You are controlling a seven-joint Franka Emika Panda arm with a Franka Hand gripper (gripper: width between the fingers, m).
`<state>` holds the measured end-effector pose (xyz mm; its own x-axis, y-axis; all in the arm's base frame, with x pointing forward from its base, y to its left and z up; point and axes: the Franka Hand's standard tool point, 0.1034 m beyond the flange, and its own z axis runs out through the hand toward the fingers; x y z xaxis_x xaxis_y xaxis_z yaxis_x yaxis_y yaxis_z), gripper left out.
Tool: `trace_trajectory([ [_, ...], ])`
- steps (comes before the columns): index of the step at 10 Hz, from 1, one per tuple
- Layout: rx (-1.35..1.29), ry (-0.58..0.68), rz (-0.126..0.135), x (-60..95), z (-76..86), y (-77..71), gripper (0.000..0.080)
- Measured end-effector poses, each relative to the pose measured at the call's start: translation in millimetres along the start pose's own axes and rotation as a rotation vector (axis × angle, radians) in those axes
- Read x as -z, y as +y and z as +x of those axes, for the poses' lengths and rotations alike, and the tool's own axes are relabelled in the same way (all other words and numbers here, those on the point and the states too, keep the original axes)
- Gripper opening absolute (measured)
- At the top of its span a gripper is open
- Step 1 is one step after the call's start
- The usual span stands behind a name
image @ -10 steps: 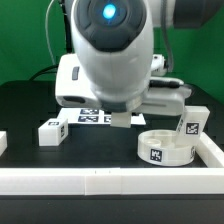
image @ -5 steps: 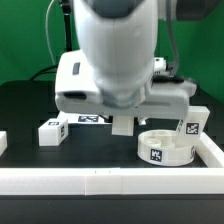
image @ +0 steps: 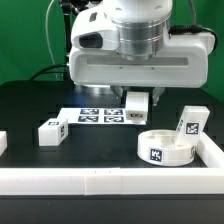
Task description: Assemble stool
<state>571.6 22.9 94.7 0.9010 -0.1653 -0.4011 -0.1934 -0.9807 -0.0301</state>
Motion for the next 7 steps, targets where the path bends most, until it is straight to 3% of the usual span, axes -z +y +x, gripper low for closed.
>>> trace_trajectory([
  [2,0.006,0.19,0.011,4.3,8.3,-4.1,0.0337],
  [7,0.014,0.559,0.034,11.0,6.2,-28.7,0.0337],
])
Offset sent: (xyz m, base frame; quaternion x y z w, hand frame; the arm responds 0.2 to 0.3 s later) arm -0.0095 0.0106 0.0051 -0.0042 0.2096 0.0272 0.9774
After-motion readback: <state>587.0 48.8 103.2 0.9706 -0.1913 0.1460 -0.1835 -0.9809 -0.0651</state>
